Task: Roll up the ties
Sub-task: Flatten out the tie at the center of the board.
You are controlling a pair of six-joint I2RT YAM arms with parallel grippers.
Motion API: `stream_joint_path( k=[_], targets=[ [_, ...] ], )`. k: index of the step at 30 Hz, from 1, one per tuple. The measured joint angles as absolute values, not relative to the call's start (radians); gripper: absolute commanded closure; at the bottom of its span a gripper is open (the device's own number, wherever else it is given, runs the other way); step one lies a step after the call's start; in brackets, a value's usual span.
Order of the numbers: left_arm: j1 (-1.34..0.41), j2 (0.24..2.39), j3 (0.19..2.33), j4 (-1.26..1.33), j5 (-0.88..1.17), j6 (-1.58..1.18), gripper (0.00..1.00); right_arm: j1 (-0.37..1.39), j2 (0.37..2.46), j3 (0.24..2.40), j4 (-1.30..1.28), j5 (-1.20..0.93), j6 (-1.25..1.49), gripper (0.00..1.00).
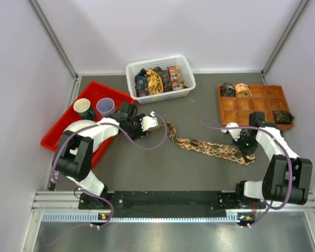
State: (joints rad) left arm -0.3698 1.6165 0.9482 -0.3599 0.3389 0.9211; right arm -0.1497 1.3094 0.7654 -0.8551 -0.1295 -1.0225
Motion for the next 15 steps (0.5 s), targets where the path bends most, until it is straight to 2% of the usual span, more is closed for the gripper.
stream_joint_path(
  k=[3,10,12,15],
  targets=[
    [-0.371,1.617,0.953,-0.358,0.318,0.949,0.77,-0.189,1.316,0.766,-0.855,-0.134,-1.056,1.00],
    [-0.376,1.609,0.914,-0.385,0.244,1.042,0.98,-0.351,1.411,0.811,-0.856,-0.138,-1.151,1.00],
    [-0.380,1.581,0.866,-0.391,0.240,1.066,0.98,-0.408,1.439,0.840,-0.857,-0.136,-1.183,1.00],
    [-0.411,1.478,0.756,-0.405,0.233,1.104,0.85,-0.485,1.473,0.875,-0.855,-0.138,-1.236,1.00]
  ],
)
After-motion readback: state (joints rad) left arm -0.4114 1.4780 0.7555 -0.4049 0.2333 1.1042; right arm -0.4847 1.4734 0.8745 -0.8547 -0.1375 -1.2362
